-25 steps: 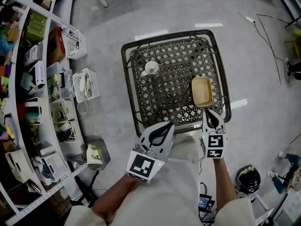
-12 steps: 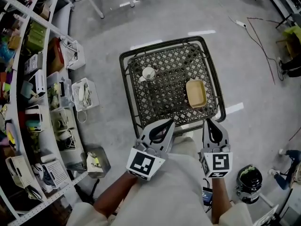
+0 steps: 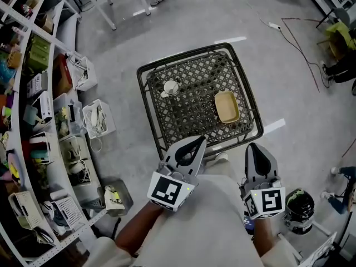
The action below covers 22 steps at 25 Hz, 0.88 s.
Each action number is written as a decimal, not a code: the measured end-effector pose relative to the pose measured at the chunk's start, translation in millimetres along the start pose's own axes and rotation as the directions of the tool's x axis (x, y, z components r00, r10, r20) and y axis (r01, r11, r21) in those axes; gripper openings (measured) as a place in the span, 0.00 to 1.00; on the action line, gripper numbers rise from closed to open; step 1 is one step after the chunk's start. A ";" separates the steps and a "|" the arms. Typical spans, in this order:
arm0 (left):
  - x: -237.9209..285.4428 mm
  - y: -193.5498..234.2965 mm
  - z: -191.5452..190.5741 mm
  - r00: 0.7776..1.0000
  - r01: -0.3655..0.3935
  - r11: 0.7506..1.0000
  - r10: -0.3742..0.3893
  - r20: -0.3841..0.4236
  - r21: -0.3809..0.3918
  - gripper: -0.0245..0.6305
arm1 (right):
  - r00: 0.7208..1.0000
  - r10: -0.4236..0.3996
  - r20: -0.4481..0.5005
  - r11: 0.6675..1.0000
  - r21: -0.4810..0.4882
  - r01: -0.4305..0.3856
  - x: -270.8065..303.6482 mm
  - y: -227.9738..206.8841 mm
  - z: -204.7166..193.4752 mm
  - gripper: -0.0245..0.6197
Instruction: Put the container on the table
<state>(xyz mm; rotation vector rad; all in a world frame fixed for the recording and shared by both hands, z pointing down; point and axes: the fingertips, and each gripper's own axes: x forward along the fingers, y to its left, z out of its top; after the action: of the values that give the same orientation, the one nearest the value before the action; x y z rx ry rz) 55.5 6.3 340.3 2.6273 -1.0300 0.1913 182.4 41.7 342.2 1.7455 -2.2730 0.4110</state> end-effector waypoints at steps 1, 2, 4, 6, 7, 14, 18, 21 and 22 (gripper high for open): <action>-0.5 0.3 0.1 1.000 -0.004 1.000 0.004 0.000 0.003 0.07 | 1.000 0.001 -0.005 1.000 -0.014 -0.001 -1.2 0.6 -2.2 0.07; -0.7 0.4 -0.3 1.000 -0.005 1.000 0.005 0.000 0.011 0.07 | 1.000 0.006 -0.013 1.000 -0.030 -0.006 -1.7 1.7 -4.6 0.07; -1.3 -1.1 0.9 1.000 -0.005 1.000 0.005 0.002 0.012 0.07 | 0.999 0.021 -0.027 0.998 -0.062 -0.023 -2.1 5.2 -7.6 0.07; -3.4 -3.0 2.8 1.000 -0.006 1.000 0.006 0.003 0.003 0.07 | 0.999 0.032 -0.035 0.996 -0.083 -0.035 -1.9 10.1 -6.1 0.07; -5.2 -2.7 2.1 1.000 -0.007 1.000 0.007 0.003 0.007 0.07 | 0.999 0.035 -0.038 0.995 -0.088 -0.038 -1.7 12.7 -4.1 0.07; -11.1 -0.1 -3.3 1.000 -0.014 0.999 0.014 0.005 0.052 0.07 | 0.997 0.069 -0.045 0.991 -0.108 -0.074 -1.5 19.2 1.1 0.07; -12.3 -4.4 -7.2 1.000 -0.001 0.998 0.001 -0.001 0.059 0.07 | 0.995 0.079 -0.057 0.989 -0.118 -0.085 -4.7 24.2 -2.0 0.07; -17.2 -1.3 -8.7 1.000 -0.005 0.999 0.005 -0.007 0.051 0.07 | 0.996 0.079 -0.047 0.990 -0.118 -0.084 -4.8 28.9 -5.0 0.07; -19.3 0.0 -8.6 1.000 -0.011 0.999 0.011 -0.008 0.045 0.07 | 0.996 0.080 -0.040 0.990 -0.116 -0.084 -5.4 29.9 -5.6 0.07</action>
<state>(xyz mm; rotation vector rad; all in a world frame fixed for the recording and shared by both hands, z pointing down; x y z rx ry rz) 41.2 21.5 343.9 2.6595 -1.0497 0.2306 154.9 55.9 343.3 1.5801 -2.3002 0.3135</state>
